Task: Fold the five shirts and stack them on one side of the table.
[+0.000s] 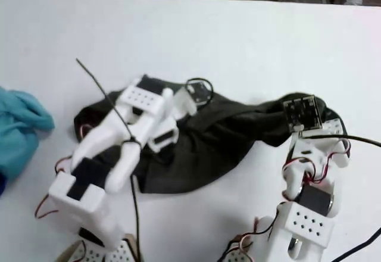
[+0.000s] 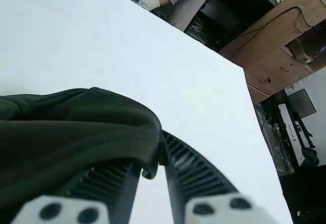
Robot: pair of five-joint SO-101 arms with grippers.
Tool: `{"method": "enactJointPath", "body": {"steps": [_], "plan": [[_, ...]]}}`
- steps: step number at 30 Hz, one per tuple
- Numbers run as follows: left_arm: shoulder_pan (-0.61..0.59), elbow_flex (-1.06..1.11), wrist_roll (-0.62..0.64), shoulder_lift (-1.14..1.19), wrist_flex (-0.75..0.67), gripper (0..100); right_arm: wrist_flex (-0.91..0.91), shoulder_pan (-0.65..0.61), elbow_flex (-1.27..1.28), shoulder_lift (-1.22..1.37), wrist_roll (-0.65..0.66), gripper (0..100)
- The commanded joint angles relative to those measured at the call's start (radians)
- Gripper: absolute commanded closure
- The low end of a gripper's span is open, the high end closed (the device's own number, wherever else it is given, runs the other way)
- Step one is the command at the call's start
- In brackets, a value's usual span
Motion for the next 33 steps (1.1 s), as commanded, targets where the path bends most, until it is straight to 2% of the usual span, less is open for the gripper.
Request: {"method": "enactJointPath", "body": {"steps": [1, 6, 12, 20, 24, 27, 33], "plan": [[-0.008, -0.033, -0.002, 0.057, -0.008, 75, -0.016, 0.008, -0.017, -0.002, 0.005, 97.8], [-0.002, -0.165, 0.025, 0.166, 0.095, 86, -0.016, 0.008, -0.017, -0.002, 0.005, 97.8], [0.002, -0.312, 0.066, 0.181, 0.206, 97, -0.016, 0.008, -0.017, -0.002, 0.005, 97.8], [0.002, -0.394, 0.060, 0.181, 0.319, 96, -0.016, 0.008, -0.017, -0.002, 0.005, 97.8], [0.000, -0.395, 0.058, 0.181, 0.353, 83, -0.016, 0.008, -0.017, -0.002, 0.005, 97.8], [-0.003, -0.395, 0.058, 0.181, 0.347, 76, -0.016, 0.008, -0.017, -0.002, 0.005, 97.8], [-0.023, -0.395, 0.034, 0.189, 0.281, 76, -0.016, 0.012, -0.017, -0.002, 0.005, 97.8]]}}
